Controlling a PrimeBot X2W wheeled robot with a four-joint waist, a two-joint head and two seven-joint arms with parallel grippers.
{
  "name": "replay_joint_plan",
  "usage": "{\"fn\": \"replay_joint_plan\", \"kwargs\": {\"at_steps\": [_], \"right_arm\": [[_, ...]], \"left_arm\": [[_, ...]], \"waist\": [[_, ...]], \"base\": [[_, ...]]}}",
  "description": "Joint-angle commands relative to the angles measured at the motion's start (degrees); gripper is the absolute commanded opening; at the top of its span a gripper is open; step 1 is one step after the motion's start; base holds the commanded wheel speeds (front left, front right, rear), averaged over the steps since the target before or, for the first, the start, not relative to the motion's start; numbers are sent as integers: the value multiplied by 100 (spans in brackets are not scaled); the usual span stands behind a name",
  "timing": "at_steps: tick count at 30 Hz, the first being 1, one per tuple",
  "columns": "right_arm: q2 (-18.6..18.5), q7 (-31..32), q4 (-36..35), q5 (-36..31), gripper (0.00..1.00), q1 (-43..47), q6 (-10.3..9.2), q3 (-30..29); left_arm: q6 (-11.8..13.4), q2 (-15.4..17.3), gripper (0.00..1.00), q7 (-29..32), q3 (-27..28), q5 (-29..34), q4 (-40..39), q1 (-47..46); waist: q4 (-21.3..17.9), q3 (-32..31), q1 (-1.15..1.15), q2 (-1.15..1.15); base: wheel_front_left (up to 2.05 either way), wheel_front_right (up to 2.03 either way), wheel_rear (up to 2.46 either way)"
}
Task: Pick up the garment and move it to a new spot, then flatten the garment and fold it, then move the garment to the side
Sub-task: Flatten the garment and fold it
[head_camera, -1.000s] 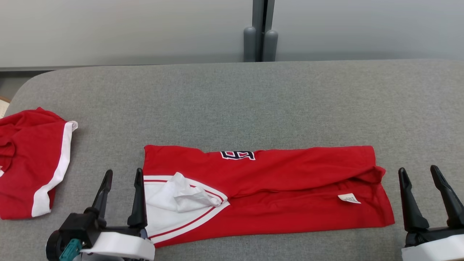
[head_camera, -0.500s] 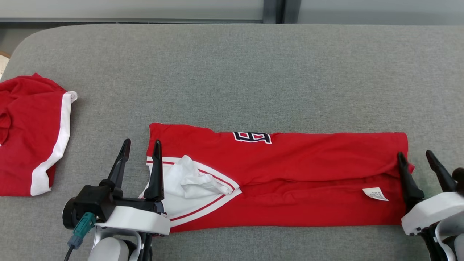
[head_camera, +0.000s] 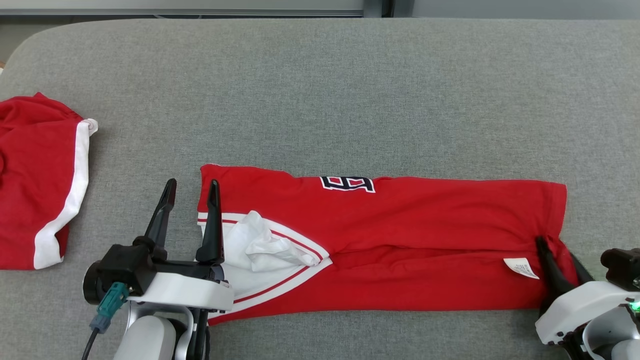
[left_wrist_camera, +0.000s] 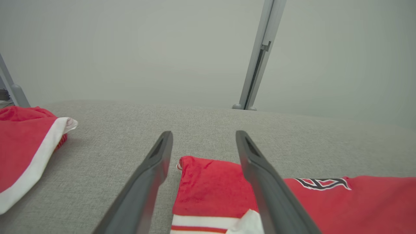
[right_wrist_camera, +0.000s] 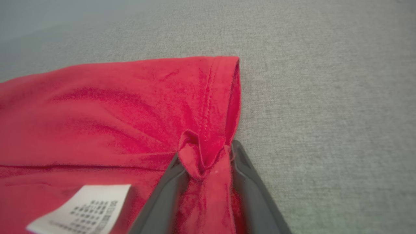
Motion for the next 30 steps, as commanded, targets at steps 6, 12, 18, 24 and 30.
{"fn": "replay_joint_plan", "kwargs": {"at_steps": [6, 12, 18, 24, 30], "right_arm": [[-56, 48, 26, 35, 0, 47, -11, -160], [-470, -124, 2, 89, 0, 40, -7, -784], [-730, -122, -14, 281, 0, 170, -7, -1299], [-491, 131, -984, 367, 0, 203, -3, -917], [-131, 577, -2069, 376, 0, 102, -2, -126]], "left_arm": [[-50, -43, 100, -22, 108, 45, 26, -121], [-58, -63, 100, -22, 171, 78, -7, -84], [-80, -80, 100, -17, 222, 103, 22, -4], [-92, -94, 100, -17, 267, 122, 51, 119], [-132, -99, 100, -17, 235, 130, 128, 185]], "waist": [[-29, -2, 0, 0], [-100, -34, 0, 0], [-179, -173, 0, 0], [-256, -448, 0, 0], [-233, -684, 0, 0]], "base": [[0, 0, 0], [0, 0, 0], [0, 0, 0], [0, 0, 0], [0, 0, 0]]}}
